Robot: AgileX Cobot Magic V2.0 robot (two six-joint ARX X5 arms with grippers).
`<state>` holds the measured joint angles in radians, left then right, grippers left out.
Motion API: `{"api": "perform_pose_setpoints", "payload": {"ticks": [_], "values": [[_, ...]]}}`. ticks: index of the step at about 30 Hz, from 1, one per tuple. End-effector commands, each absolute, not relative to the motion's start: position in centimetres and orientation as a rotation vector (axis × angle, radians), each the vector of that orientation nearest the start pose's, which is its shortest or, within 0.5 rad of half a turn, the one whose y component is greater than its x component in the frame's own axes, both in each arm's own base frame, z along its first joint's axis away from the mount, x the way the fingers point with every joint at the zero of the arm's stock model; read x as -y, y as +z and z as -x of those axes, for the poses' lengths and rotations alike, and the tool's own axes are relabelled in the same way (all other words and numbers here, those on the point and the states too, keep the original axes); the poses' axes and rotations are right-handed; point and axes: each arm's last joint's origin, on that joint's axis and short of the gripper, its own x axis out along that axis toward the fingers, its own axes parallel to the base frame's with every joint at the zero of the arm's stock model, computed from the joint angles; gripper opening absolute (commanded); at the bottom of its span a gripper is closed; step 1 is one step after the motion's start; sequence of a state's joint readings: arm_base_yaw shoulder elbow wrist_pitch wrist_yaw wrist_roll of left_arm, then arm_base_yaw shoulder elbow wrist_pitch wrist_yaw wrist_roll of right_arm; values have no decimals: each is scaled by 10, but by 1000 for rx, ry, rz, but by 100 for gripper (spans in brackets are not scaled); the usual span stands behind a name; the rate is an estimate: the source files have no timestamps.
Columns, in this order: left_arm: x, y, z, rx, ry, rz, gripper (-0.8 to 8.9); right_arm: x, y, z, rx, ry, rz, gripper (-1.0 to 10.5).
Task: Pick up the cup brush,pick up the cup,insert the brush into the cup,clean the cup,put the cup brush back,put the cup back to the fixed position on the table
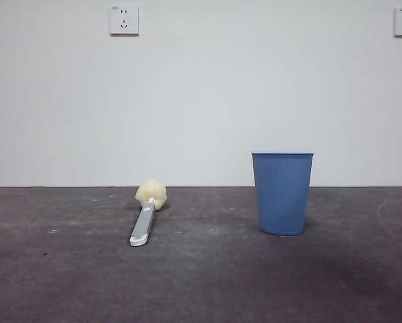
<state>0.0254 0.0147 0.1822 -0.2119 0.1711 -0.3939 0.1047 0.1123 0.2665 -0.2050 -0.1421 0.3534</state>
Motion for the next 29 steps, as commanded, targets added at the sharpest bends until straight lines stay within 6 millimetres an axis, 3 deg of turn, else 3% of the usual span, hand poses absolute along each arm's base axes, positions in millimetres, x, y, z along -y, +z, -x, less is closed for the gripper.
{"api": "perform_pose_setpoints", "payload": {"ticks": [1,10,16,22,29], "values": [[4,219,-79,-81,-168,405,-6,-15,246,-87,-112,282,-308,-12],[10,275,-74,-236,-390,222,-6,-22,302,-95,-366,503,-116,-11],[16,305,-81,-379,-625,136,-6,-27,324,-100,-511,702,-62,-11],[19,326,-85,-485,-764,119,-7,-29,330,-96,-642,817,-34,-11],[20,333,-86,-532,-775,106,-4,-28,325,-95,-707,825,-21,7]]}}
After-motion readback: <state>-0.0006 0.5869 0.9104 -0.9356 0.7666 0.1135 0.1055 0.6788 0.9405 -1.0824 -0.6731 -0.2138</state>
